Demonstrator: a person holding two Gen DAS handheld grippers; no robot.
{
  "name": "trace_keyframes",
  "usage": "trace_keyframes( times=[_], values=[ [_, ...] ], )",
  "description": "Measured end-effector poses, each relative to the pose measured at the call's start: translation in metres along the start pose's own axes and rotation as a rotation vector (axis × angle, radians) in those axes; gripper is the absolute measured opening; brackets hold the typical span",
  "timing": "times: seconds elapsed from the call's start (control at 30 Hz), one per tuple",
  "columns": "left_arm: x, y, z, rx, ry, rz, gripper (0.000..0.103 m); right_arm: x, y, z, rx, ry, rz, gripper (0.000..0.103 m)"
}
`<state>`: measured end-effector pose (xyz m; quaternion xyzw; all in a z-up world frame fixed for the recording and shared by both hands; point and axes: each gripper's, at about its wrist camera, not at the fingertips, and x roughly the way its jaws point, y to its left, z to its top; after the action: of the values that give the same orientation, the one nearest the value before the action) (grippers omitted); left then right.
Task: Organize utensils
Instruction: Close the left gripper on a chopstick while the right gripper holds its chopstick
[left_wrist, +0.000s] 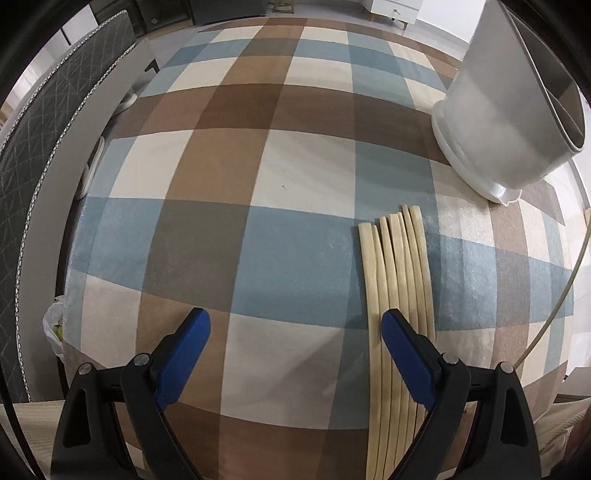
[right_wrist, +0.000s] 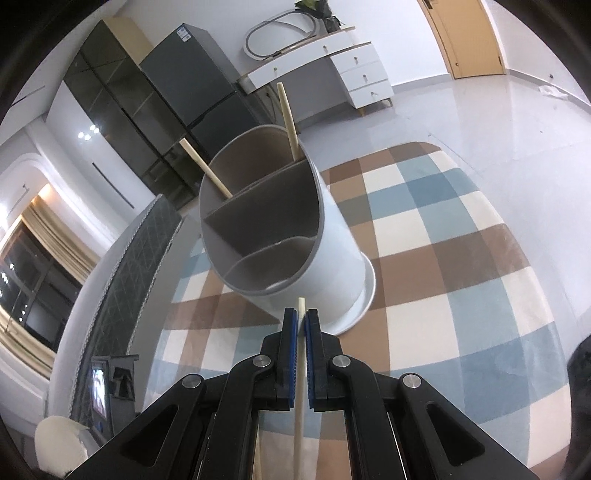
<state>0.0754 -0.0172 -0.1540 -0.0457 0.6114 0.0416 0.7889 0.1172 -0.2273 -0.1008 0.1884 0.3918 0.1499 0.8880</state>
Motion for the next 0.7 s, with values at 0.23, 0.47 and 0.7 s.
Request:
trace_keyframes(
  times=[0.23,0.47,0.7],
  values=[
    [0.004,0.004,0.006,-0.043,0.033,-0.019,0.091,0.004,0.003,0.000,-0.032,0.011,-0.017,0.003],
    [0.009,-0.003,0.009,-0.019,0.040,0.027,0.091,0.002,0.004,0.001,-0.023,0.005,-0.011,0.003],
    [0.003,-0.007,0.018,-0.001,0.005,0.027,0.082,0.003,0.004,0.001,-0.025,0.013,-0.013,0.003]
  ],
)
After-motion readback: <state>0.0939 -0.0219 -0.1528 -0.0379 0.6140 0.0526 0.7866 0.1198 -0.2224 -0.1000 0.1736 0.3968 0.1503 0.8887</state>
